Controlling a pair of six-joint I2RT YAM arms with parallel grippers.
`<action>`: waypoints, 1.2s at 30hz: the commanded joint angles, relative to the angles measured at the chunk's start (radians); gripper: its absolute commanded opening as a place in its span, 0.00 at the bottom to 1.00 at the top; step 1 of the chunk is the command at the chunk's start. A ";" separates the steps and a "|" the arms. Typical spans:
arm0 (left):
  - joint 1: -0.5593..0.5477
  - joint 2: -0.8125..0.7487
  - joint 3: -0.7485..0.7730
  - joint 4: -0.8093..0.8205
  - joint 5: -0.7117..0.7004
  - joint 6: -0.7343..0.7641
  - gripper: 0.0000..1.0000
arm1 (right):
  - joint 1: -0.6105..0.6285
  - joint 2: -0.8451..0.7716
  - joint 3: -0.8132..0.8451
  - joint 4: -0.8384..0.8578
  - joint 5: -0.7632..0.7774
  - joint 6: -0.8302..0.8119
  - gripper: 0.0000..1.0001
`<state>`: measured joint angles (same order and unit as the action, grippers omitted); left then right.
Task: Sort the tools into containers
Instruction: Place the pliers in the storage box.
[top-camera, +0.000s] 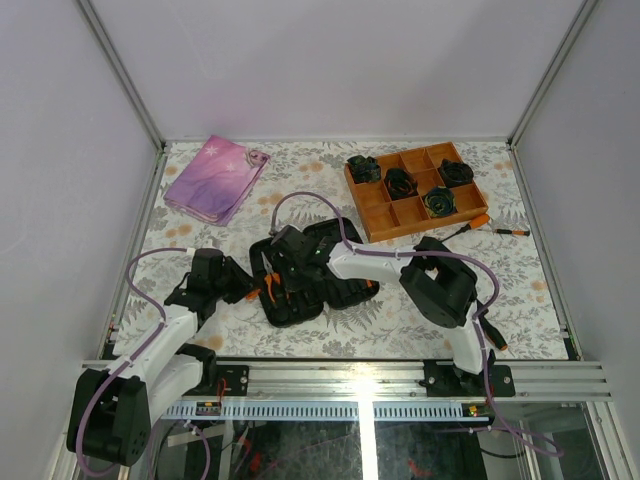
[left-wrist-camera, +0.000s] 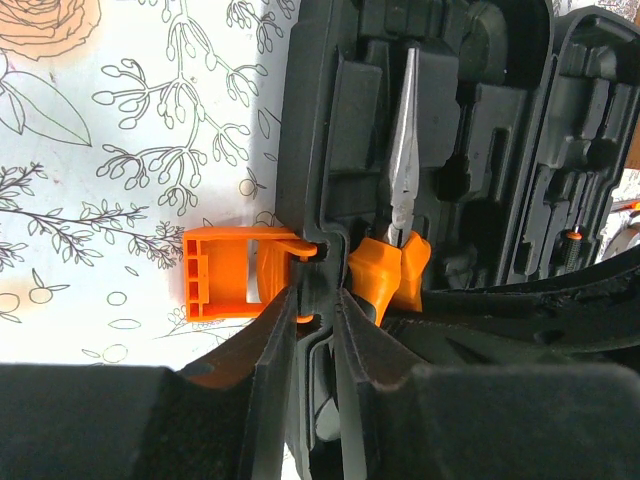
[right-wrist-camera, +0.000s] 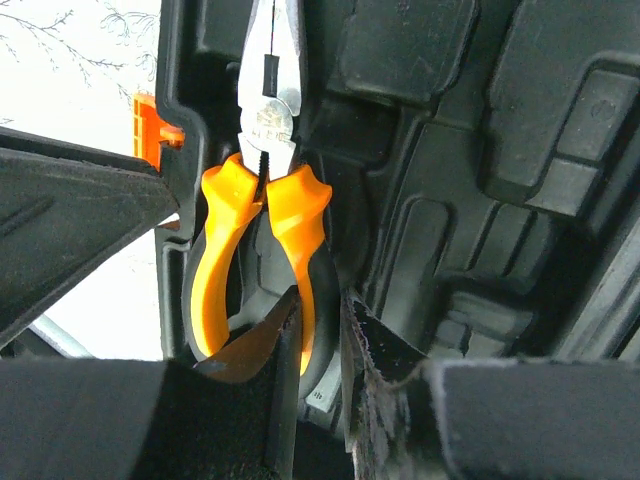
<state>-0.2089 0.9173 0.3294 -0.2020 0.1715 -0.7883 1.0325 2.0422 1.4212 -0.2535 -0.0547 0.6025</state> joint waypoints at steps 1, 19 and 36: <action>-0.007 -0.002 0.005 0.024 -0.007 0.012 0.20 | -0.008 0.011 0.062 0.007 -0.002 -0.012 0.00; -0.007 -0.002 0.001 0.030 0.003 0.011 0.20 | -0.008 0.013 0.063 -0.067 0.084 0.054 0.01; -0.007 0.001 0.011 0.019 -0.001 0.014 0.23 | -0.009 -0.059 0.045 -0.025 0.045 -0.003 0.35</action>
<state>-0.2089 0.9173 0.3294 -0.2020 0.1722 -0.7879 1.0302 2.0583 1.4574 -0.3012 -0.0025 0.6273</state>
